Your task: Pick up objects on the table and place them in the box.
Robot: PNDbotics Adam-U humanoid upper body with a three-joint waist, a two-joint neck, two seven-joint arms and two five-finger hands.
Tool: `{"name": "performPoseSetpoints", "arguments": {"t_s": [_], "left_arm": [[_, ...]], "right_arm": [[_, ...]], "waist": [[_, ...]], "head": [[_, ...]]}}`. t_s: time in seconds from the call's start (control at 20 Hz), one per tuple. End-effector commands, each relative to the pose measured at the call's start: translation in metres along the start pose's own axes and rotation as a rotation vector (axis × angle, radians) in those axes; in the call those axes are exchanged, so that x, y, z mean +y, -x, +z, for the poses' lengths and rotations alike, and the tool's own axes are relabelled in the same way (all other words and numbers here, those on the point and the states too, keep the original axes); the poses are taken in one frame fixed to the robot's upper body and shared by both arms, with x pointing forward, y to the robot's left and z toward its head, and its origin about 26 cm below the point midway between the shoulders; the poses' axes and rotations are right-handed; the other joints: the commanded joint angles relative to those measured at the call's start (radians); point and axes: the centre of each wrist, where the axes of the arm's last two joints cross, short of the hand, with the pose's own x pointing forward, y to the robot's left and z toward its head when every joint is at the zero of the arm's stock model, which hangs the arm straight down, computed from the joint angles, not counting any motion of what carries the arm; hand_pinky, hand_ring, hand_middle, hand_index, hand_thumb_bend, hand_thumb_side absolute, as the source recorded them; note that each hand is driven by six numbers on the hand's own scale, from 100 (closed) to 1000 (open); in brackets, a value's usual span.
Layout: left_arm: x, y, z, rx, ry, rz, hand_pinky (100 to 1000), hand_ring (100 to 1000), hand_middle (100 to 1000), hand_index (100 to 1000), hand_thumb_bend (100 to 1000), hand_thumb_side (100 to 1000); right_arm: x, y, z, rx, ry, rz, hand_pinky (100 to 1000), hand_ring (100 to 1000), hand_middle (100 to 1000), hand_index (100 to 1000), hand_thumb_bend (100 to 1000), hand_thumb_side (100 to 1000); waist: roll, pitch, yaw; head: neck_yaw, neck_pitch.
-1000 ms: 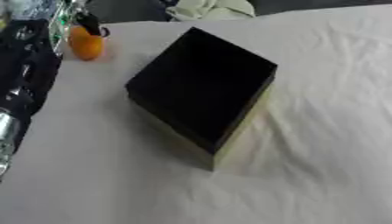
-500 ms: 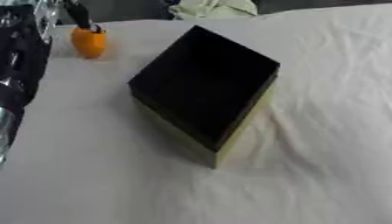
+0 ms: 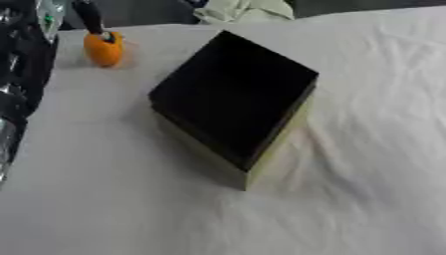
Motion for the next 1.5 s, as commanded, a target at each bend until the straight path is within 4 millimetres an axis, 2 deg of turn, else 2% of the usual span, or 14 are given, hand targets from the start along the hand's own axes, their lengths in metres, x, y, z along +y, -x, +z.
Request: {"name": "performPoseSetpoints", "arguments": {"t_s": [0.05,0.15,0.5,0.75,1.0,1.5], "left_arm": [[0.017,0.016,0.01,0.035,-0.013,-0.02,773,835,926,966,670,100],[0.016,0.016,0.01,0.04,-0.007,-0.026,772,834,925,965,672,100],[0.009,0.015,0.008,0.063,-0.008,-0.051,772,836,927,967,673,100],[0.003,0.014,0.006,0.08,-0.013,-0.049,768,832,920,958,656,100],[-0.006,0.014,0.003,0.086,0.023,-0.041,765,833,922,960,642,100],[-0.011,0.016,0.001,0.146,0.071,-0.071,775,847,928,966,639,100]], "right_arm": [[-0.003,-0.006,-0.006,-0.024,0.01,-0.004,768,746,734,856,317,1000],[-0.003,-0.006,-0.006,-0.024,0.012,-0.005,768,746,734,856,317,1000],[-0.002,-0.006,-0.006,-0.025,0.015,-0.011,768,746,733,856,317,1000],[-0.001,-0.006,-0.006,-0.022,0.018,-0.015,769,746,733,856,317,1000],[-0.001,-0.006,-0.005,-0.018,0.023,-0.017,769,746,732,856,317,1000],[-0.001,-0.005,-0.004,-0.015,0.029,-0.023,769,746,731,856,316,1000]], "waist": [[-0.004,-0.03,0.0],[-0.005,-0.03,-0.001],[-0.008,-0.026,-0.006],[-0.011,-0.021,-0.009],[-0.012,-0.016,-0.012],[-0.012,-0.013,-0.007]], "head": [[0.0,-0.004],[0.003,-0.009],[0.022,-0.061],[0.025,-0.081],[0.023,-0.08],[0.015,-0.072]]}}
